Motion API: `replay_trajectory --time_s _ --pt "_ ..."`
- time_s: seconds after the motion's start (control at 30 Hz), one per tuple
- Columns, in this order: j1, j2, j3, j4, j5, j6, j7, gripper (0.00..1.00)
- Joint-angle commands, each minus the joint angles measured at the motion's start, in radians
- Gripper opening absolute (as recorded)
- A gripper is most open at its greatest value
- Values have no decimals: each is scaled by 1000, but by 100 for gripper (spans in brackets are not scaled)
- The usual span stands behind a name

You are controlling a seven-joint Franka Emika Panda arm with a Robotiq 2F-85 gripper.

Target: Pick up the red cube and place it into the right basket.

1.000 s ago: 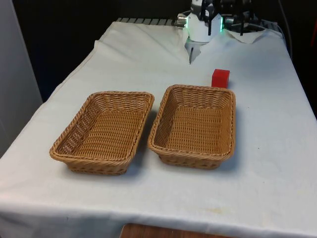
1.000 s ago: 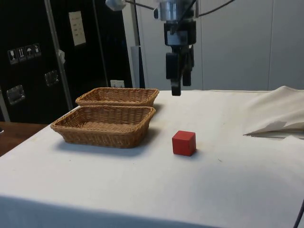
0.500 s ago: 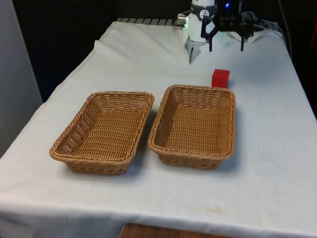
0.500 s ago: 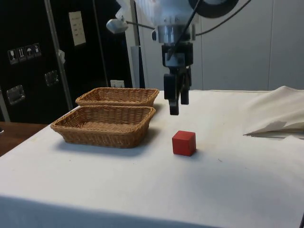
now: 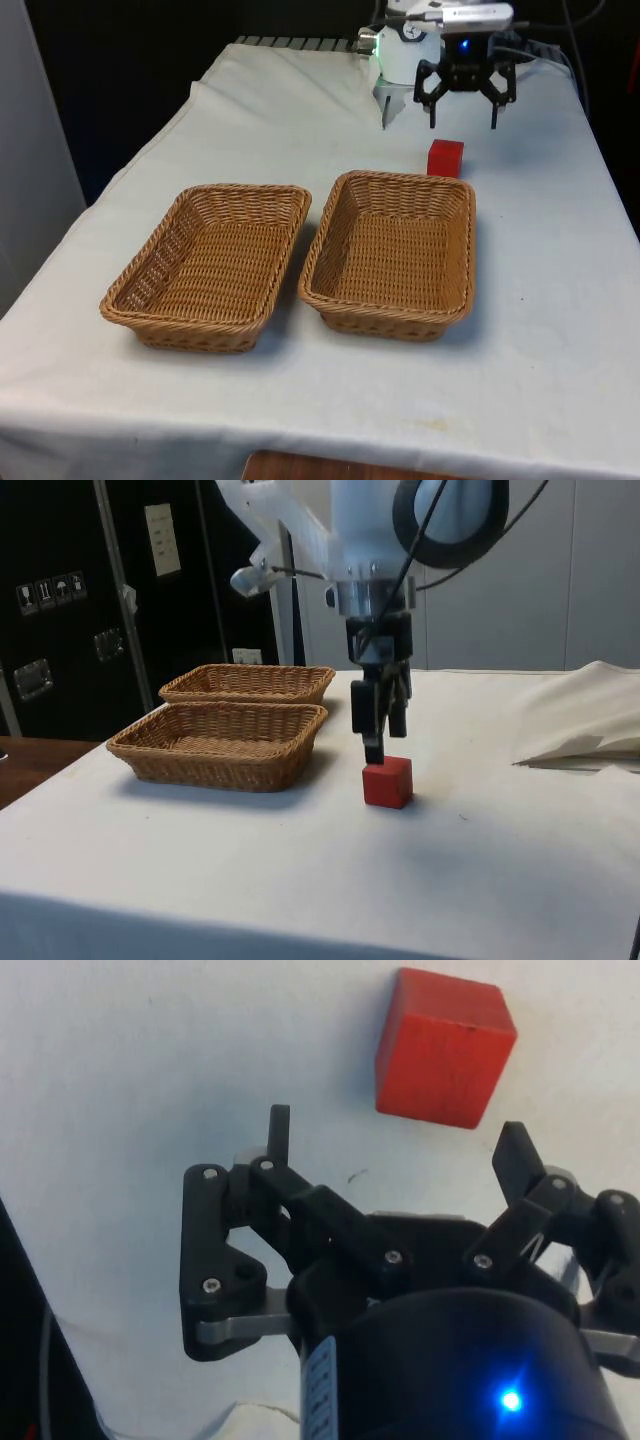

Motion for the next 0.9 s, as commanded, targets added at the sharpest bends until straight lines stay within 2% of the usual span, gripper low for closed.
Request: replay_trajectory --time_s 0.0,0.17,0.23,0.27,0.4,0.47,0.5,0.63,0.73,0.77,0.87 --pt "5 11 8 0 31 20 -11 100" --pt "-1 62 18 15 38 46 -13 100" --pt "-1 71 13 19 16 45 0 100" --pt "-6 69 14 18 32 48 -17 100" --pt "-15 73 -7 20 24 42 -37 100" --pt "-11 79 -11 23 16 45 -28 100" --pt "-15 75 -17 21 23 40 -46 100" --pt "-21 78 -33 21 20 35 -63 100" --pt "-19 85 -32 21 32 40 -71 100" --pt "-19 81 -37 21 16 36 -62 100" --pt "-19 101 -23 25 47 47 -77 100"
